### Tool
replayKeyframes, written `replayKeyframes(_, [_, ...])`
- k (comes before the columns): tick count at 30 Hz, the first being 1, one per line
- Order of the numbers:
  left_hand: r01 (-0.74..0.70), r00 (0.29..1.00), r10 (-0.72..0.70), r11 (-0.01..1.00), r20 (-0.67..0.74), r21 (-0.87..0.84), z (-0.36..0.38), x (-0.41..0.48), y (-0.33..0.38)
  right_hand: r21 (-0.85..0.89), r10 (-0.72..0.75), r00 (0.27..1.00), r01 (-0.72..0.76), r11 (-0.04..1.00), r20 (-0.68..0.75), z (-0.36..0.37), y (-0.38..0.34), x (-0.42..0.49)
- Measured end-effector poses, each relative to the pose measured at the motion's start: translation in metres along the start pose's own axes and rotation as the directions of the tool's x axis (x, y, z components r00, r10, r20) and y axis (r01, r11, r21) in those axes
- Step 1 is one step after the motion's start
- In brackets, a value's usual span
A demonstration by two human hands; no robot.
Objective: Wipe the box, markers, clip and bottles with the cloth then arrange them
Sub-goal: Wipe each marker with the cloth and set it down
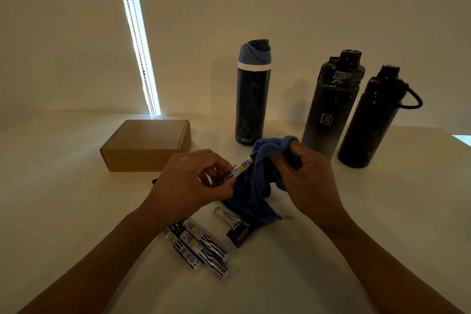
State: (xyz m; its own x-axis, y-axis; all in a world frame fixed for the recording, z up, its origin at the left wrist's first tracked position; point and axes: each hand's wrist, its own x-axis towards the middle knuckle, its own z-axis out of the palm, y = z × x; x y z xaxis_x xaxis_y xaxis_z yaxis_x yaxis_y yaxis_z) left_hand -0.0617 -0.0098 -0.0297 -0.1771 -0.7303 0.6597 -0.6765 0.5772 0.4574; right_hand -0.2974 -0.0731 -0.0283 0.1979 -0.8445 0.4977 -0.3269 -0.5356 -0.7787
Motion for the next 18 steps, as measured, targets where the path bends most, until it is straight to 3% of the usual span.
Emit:
replayKeyframes(4, [-0.012,1.0,0.012,1.0,-0.012,-0.007,0.0,0.001,0.002,-0.065,-0.01,1.0,0.009,0.998,-0.022,-0.001,0.0,0.001])
replayKeyframes(12, [-0.023,1.0,0.023,1.0,0.012,0.017,-0.003,0.0,0.0,0.014,0.057,0.998,-0.057,0.998,0.009,0.006,-0.003,-0.004])
replayKeyframes(16, [-0.036,0.999,0.036,0.999,0.003,0.002,-0.003,0.001,0.001,0.143,0.147,0.989,-0.15,0.978,0.027,0.009,0.01,0.001])
replayKeyframes(18, [-0.04,0.999,0.04,0.999,-0.009,-0.001,-0.003,0.002,0.002,0.103,0.12,0.993,-0.12,0.987,0.007,0.007,0.01,0.002])
